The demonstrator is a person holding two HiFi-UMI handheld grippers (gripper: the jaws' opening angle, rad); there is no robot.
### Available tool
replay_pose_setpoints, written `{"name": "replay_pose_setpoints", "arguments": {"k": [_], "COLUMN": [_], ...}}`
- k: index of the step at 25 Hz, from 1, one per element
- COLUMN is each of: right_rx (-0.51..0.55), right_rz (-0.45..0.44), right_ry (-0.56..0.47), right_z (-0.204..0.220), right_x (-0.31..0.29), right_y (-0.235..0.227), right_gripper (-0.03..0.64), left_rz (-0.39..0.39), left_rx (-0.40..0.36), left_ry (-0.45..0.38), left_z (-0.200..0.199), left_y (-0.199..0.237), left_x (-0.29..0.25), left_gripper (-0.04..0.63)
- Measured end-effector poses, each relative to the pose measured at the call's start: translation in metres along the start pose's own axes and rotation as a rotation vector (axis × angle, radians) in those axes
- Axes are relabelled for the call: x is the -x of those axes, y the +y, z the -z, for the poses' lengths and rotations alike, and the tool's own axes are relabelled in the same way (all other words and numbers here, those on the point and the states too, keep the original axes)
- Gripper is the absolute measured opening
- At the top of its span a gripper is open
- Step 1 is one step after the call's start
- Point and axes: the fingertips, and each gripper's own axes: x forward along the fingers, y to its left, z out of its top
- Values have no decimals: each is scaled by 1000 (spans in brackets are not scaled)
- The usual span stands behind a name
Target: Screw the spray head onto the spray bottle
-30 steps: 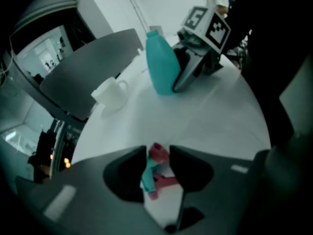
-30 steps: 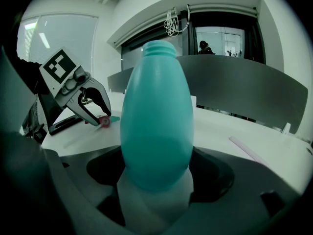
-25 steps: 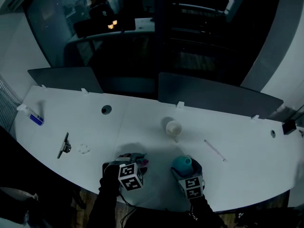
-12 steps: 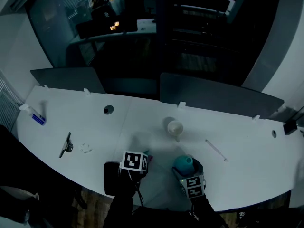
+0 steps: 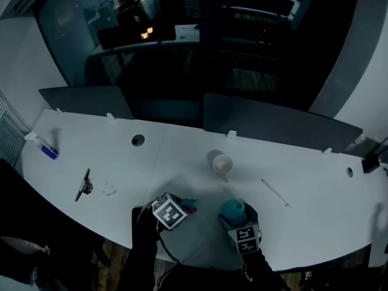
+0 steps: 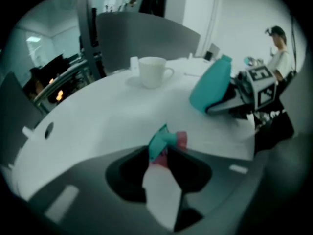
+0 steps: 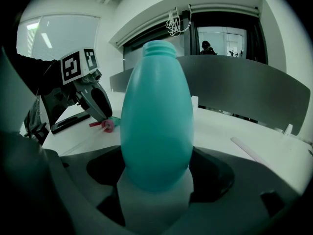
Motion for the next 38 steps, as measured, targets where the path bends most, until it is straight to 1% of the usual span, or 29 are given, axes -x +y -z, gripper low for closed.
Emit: {"name": "replay_pose_setpoints", "arguments": {"k": [2,3,4,5,6,8,10,11,12,14,16,19,22,24,26,31,33,34,36,38], "right_rx": [3,0,-3,-5,-4,1,5,5,4,-2,-5,-9,-10,-8,-6,-12,-11,-10,-10,-8], "right_rz": [-1,-5,-7,-8,-6,-1,3,4,4,4,9,11,3,8,17,13,15,18,19,14], "right_ry": [-1,2,5,6,4,-6,-10,-8,-5,-5,-8,-1,9,4,2,8,3,0,-4,-1], "right_z": [0,0,-1,-1,-1,-1,-1,-1,0,1,1,0,-1,0,1,1,0,0,0,0], "right_x": [0,1,1,1,1,-1,-1,-1,-1,-1,-2,-2,0,-1,-1,-1,-2,-2,-3,-2], "right_y": [-1,0,1,1,1,0,-1,-1,-1,0,-1,-1,0,-1,-3,-1,-2,-2,-2,-2], "right_gripper": [410,410,410,410,410,410,410,410,410,410,410,410,410,410,410,410,410,410,410,410], "left_rz": [31,40,35,17,-1,-13,-9,-9,-7,8,17,36,30,28,39,37,49,71,132,153], "left_rx": [-155,-206,-221,-200,-159,-48,75,123,154,172,183,234,270,267,253,196,178,191,268,345], "left_ry": [31,37,30,13,-5,-18,20,43,59,90,145,227,254,271,265,264,235,198,79,-90], "left_z": [1,0,-2,-5,-9,-13,-10,-9,-9,-9,-5,6,12,13,11,13,13,12,5,-12], "left_y": [-8,-9,-8,-5,-1,2,3,2,-2,-12,-18,-21,-20,-20,-19,-20,-21,-22,-26,-20], "left_x": [4,5,7,9,13,20,22,22,23,20,11,-8,-21,-22,-24,-21,-21,-20,-12,5], "left_gripper": [117,109,88,30,25,35,134,159,160,160,160,160,160,158,158,156,154,152,149,149]}}
